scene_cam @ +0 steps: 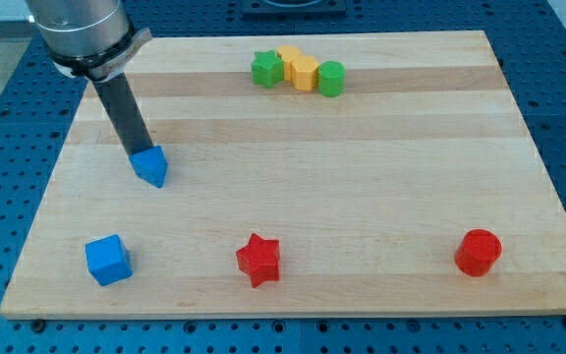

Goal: Place the arm towards the left of the blue cube

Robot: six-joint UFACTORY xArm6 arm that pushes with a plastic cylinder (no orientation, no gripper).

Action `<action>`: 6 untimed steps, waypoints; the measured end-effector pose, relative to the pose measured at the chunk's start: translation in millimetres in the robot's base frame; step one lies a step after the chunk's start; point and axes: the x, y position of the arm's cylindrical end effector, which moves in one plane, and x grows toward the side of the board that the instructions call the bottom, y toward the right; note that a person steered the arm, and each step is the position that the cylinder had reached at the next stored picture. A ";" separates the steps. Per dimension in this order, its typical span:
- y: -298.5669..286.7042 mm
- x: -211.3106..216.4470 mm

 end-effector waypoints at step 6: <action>-110.0 128.2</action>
